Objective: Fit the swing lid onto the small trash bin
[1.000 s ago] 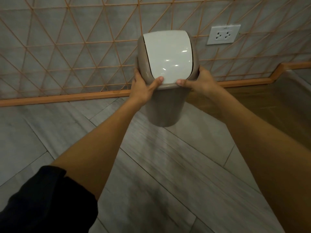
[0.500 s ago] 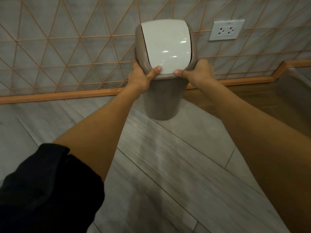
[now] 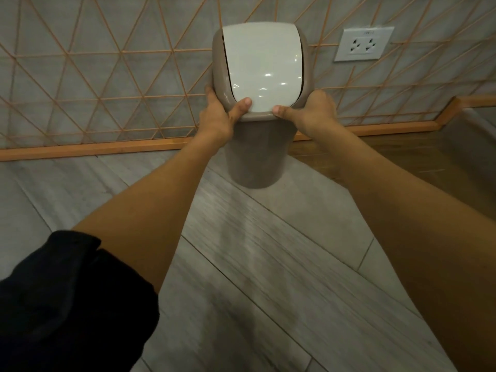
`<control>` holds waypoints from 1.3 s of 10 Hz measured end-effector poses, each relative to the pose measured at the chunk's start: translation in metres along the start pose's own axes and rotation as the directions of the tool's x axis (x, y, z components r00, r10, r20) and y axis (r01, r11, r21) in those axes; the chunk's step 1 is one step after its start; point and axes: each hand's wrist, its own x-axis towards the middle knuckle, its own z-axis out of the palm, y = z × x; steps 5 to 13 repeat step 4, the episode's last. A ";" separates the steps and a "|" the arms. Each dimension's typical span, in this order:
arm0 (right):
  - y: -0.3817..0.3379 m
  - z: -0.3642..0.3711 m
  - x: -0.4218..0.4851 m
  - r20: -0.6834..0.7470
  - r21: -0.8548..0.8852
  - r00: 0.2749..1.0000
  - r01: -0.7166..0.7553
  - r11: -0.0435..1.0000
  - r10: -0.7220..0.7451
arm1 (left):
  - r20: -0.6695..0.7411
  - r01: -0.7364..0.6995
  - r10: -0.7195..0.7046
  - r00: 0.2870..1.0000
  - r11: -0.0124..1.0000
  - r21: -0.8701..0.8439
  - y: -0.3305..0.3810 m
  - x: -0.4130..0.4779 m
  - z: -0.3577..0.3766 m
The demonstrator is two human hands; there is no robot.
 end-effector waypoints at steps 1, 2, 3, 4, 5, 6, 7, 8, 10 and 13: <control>-0.002 0.000 -0.002 0.005 0.039 0.998 -0.062 0.997 0.062 | -0.054 0.027 -0.026 0.998 0.999 0.024 0.003 -0.003 0.004; -0.004 -0.003 -0.008 -0.013 0.026 0.997 -0.073 0.997 0.073 | -0.061 0.088 -0.085 0.995 0.994 0.059 0.000 0.001 0.007; -0.010 -0.016 -0.018 -0.052 -0.020 0.998 -0.048 0.999 0.047 | -0.024 0.136 -0.134 0.991 0.985 0.109 0.011 -0.012 -0.008; -0.017 -0.032 -0.029 -0.109 -0.155 0.994 -0.002 0.988 -0.015 | -0.096 0.108 -0.092 0.991 0.980 0.170 0.030 -0.028 -0.030; -0.017 -0.032 -0.029 -0.109 -0.155 0.994 -0.002 0.988 -0.015 | -0.096 0.108 -0.092 0.991 0.980 0.170 0.030 -0.028 -0.030; -0.017 -0.032 -0.029 -0.109 -0.155 0.994 -0.002 0.988 -0.015 | -0.096 0.108 -0.092 0.991 0.980 0.170 0.030 -0.028 -0.030; -0.017 -0.032 -0.029 -0.109 -0.155 0.994 -0.002 0.988 -0.015 | -0.096 0.108 -0.092 0.991 0.980 0.170 0.030 -0.028 -0.030; -0.017 -0.032 -0.029 -0.109 -0.155 0.994 -0.002 0.988 -0.015 | -0.096 0.108 -0.092 0.991 0.980 0.170 0.030 -0.028 -0.030; -0.017 -0.032 -0.029 -0.109 -0.155 0.994 -0.002 0.988 -0.015 | -0.096 0.108 -0.092 0.991 0.980 0.170 0.030 -0.028 -0.030; -0.017 -0.032 -0.029 -0.109 -0.155 0.994 -0.002 0.988 -0.015 | -0.096 0.108 -0.092 0.991 0.980 0.170 0.030 -0.028 -0.030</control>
